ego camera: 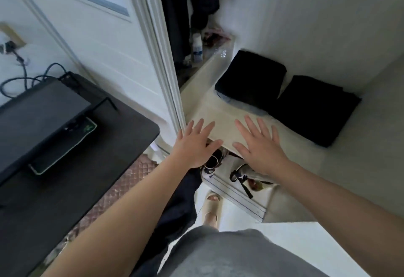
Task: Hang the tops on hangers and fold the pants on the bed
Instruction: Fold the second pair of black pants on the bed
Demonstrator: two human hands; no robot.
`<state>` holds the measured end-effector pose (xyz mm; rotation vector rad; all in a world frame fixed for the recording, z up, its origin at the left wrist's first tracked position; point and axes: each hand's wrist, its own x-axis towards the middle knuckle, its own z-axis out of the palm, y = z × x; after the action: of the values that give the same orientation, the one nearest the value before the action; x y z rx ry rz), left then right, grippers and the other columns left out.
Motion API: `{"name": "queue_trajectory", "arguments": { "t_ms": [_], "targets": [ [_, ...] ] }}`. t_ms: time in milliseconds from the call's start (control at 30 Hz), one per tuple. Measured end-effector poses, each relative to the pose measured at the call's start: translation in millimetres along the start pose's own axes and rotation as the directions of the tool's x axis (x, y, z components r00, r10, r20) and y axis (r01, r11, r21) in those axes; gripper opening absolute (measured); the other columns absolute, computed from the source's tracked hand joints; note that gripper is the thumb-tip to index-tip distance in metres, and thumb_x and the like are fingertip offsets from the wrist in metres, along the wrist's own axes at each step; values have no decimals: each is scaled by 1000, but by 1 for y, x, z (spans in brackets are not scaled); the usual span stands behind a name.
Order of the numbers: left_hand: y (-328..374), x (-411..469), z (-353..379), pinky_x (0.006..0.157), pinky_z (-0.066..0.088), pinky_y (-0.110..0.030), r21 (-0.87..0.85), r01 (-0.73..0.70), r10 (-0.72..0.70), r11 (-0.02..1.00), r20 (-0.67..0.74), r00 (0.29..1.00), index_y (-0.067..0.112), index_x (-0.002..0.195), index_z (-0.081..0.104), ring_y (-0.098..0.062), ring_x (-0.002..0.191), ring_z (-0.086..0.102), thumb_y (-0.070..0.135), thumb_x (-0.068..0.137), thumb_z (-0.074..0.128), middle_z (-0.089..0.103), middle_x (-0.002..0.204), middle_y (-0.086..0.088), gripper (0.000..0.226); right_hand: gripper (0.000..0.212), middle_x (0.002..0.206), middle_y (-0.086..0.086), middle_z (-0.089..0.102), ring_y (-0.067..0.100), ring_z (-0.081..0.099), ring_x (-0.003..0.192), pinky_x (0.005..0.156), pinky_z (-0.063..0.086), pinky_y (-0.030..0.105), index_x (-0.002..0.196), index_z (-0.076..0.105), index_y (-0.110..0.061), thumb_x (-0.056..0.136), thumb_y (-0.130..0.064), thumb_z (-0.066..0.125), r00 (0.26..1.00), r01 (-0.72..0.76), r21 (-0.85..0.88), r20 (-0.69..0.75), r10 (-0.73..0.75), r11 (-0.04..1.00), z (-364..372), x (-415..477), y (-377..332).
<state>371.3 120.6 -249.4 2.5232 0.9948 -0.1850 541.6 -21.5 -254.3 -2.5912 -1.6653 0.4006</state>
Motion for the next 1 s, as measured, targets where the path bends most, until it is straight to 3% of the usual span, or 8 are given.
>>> {"name": "queue_trajectory", "arguments": {
  "t_ms": [200, 333, 467, 633, 700, 800, 900, 1000],
  "targets": [
    [-9, -93, -1, 122, 21, -51, -5, 148, -145, 989, -226, 963, 35, 158, 22, -26, 154, 16, 65, 100, 28, 23, 166, 1, 66, 68, 168, -9, -10, 20, -15, 153, 121, -6, 55, 156, -4, -41, 95, -67, 10, 986, 160, 45, -53, -157, 986, -6, -54, -43],
    [-13, -157, 5, 105, 43, -45, -15, 238, -232, 971, -292, 928, 33, 154, 30, -26, 140, 43, 63, 99, 34, 38, 159, 2, 63, 64, 168, -8, -5, 21, -10, 154, 122, -3, 56, 156, -3, -42, 100, -62, 19, 960, 273, 90, -88, -265, 958, -10, -80, -80],
    [-23, -218, 9, 94, 47, -42, 43, 355, -321, 934, -338, 885, 35, 152, 29, -24, 123, 57, 61, 95, 47, 52, 146, 5, 65, 66, 168, -7, 1, 23, -5, 154, 121, 1, 57, 156, 1, -41, 96, -65, 15, 912, 405, 108, -113, -394, 908, -17, -90, -120],
    [-54, -304, 18, 86, 50, -39, -141, 570, -584, 809, -300, 754, 35, 141, 41, -24, 113, 60, 59, 90, 58, 62, 126, 5, 59, 64, 165, -6, 17, 27, 8, 153, 119, 9, 59, 154, 22, -34, 97, -63, 29, 787, 614, 27, -92, -610, 789, -11, -99, -176],
    [-69, -341, 29, 87, 49, -40, -136, 649, -656, 748, -299, 693, 32, 134, 46, -25, 111, 61, 61, 87, 60, 63, 121, 4, 56, 57, 161, -7, 29, 24, 17, 151, 121, 10, 58, 150, 34, -33, 99, -59, 36, 721, 693, 35, -29, -693, 720, -5, -102, -196],
    [-84, -387, 52, 98, 43, -40, -77, 736, -704, 673, -373, 604, 32, 132, 47, -25, 116, 57, 57, 89, 62, 63, 124, 4, 52, 52, 151, -9, 45, 18, 34, 143, 119, 23, 50, 145, 45, -32, 99, -56, 44, 636, 769, 80, 16, -772, 635, 3, -107, -218],
    [-92, -416, 72, 99, 42, -42, -206, 715, -713, 668, -451, 536, 36, 143, 47, -26, 118, 53, 48, 95, 60, 58, 130, 6, 51, 53, 147, -13, 46, 16, 34, 140, 117, 22, 56, 146, 43, -36, 97, -56, 49, 616, 787, 38, 20, -787, 616, 10, -115, -233],
    [-98, -427, 80, 97, 45, -43, -361, 588, -683, 724, -495, 536, 35, 145, 52, -27, 115, 54, 38, 100, 58, 60, 128, 4, 46, 47, 136, -10, 56, 21, 47, 131, 115, 23, 58, 140, 55, -33, 96, -48, 60, 558, 828, -19, -71, -827, 561, 19, -132, -249]
  ]
}}
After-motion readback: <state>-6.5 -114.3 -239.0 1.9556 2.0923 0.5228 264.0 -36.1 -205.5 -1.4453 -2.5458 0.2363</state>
